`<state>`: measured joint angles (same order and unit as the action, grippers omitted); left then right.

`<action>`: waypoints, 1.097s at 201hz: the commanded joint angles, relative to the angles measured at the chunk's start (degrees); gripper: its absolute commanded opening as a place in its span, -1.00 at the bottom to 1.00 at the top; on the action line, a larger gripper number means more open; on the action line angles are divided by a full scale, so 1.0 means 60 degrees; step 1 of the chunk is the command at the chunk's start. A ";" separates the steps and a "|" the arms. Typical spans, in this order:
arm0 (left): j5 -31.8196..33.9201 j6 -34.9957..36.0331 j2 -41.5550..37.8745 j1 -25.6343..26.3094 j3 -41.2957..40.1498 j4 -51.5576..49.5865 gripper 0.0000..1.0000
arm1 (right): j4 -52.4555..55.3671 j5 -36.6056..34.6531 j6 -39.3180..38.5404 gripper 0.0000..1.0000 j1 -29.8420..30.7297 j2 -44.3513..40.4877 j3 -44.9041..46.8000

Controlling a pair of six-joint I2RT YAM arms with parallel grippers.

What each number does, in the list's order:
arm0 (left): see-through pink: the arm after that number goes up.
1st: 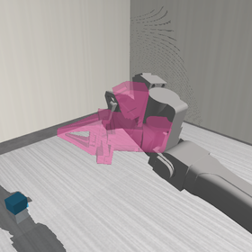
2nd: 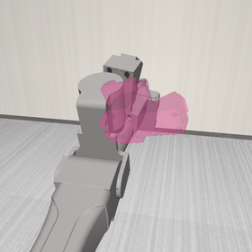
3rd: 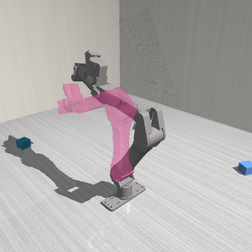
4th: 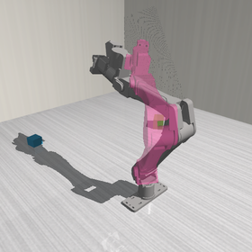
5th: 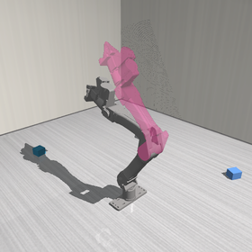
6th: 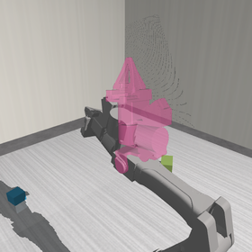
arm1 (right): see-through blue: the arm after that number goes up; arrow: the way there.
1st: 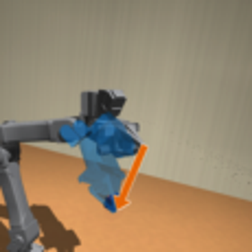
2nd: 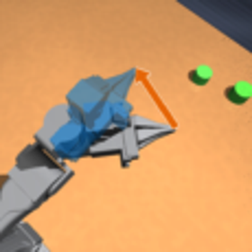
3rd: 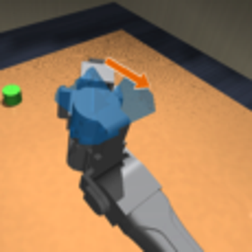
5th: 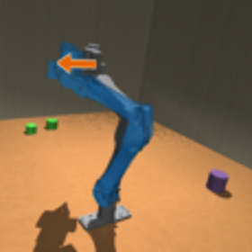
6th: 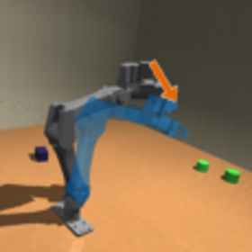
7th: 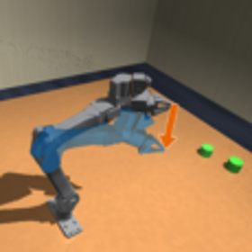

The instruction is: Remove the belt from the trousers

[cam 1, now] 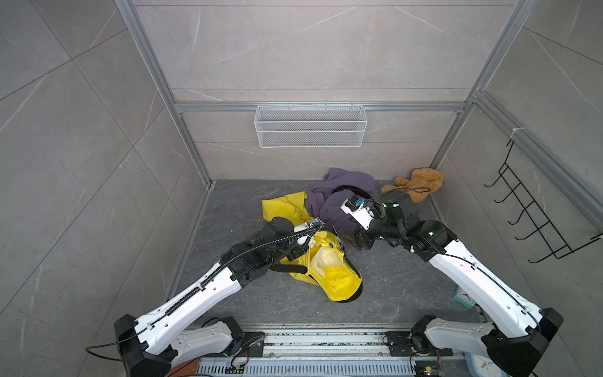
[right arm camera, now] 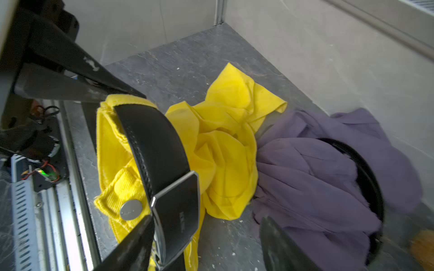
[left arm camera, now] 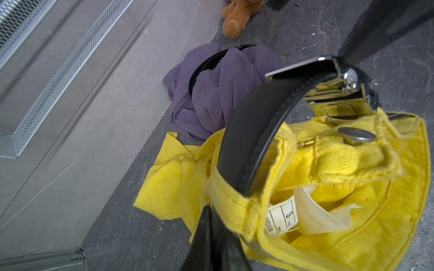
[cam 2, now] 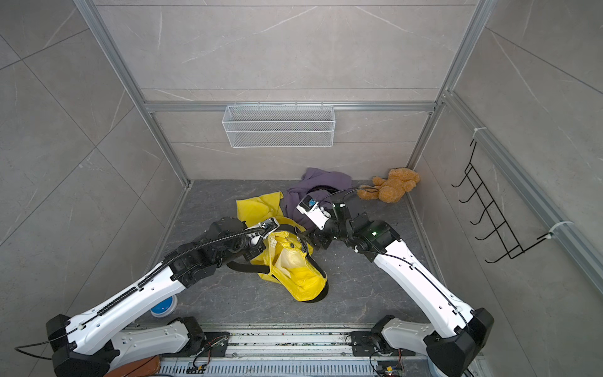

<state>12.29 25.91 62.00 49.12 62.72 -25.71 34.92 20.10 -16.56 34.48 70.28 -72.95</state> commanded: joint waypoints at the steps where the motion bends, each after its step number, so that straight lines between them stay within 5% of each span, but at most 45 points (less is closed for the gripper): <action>1: -0.0221 -0.0479 -0.0456 -0.0071 0.0226 0.1031 -1.00 | -0.1248 0.1550 0.0313 0.51 0.0025 -0.0071 0.0799; 71: -0.0358 -0.0502 -0.0622 -0.0081 0.0131 0.1206 -1.00 | -0.3183 0.2789 0.0639 0.95 0.0014 0.0228 0.1692; 132: -0.0577 -0.0641 -0.1042 -0.0334 -0.0136 0.1488 -1.00 | -0.3988 0.5022 0.0933 0.85 -0.0652 0.0745 0.1992; 220: -0.0779 -0.0700 -0.1089 -0.0378 -0.0125 0.1645 -1.00 | -0.3953 0.5262 0.0871 0.86 -0.0679 0.1314 0.1942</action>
<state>8.82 24.18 57.78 47.24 60.29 -25.19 12.93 50.30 -11.94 30.39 77.21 -61.80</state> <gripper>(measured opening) 0.063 0.929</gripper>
